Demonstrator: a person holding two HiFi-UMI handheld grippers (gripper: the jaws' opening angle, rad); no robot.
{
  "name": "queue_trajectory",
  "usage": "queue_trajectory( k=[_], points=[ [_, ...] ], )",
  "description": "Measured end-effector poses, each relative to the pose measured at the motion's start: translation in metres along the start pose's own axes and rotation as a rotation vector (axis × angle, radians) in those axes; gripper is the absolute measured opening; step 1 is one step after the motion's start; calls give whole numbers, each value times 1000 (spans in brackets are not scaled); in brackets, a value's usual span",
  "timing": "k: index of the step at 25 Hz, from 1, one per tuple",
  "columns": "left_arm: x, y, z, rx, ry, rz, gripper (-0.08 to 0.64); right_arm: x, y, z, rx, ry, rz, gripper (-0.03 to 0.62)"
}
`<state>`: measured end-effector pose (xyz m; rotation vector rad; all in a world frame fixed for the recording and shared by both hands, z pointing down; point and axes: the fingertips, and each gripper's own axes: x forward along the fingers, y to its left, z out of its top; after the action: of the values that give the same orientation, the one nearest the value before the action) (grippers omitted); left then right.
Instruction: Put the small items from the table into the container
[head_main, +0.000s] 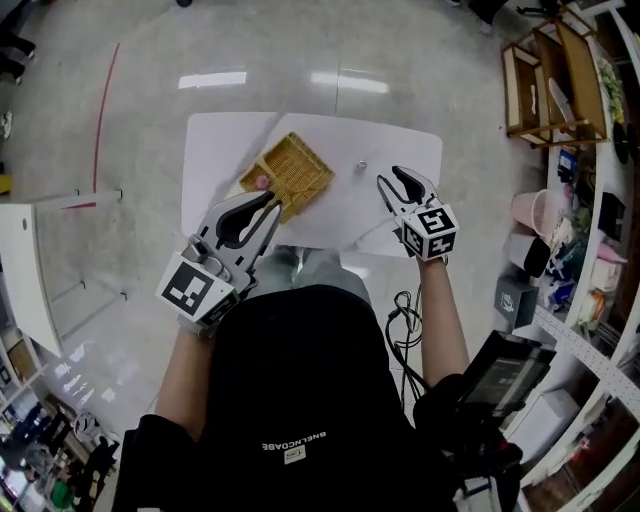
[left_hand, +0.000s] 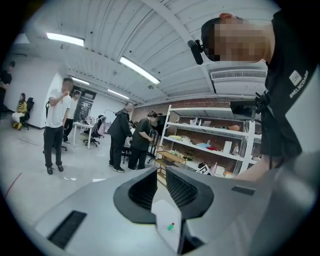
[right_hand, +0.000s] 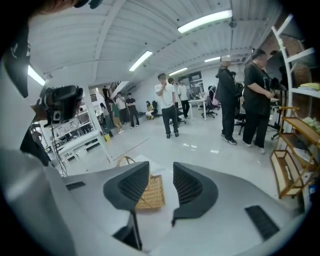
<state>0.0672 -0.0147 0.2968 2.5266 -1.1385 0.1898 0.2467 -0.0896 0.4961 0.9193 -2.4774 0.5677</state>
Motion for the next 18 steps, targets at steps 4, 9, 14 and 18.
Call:
queue_trajectory(
  k=[4,9,14,18],
  points=[
    [-5,5,-10,-17,15,58,37,35,-10,-42,29,109,32,150],
    [-12,11,-22,-42,30,107,37,68,-19,-78,26,209,57,161],
    [-12,12,-38,-62,50,145,37,94,-29,-109,-5,307,79,173],
    [-6,18,-48,-90,53,165,38,115,-39,-136,-19,386,86,186]
  ],
)
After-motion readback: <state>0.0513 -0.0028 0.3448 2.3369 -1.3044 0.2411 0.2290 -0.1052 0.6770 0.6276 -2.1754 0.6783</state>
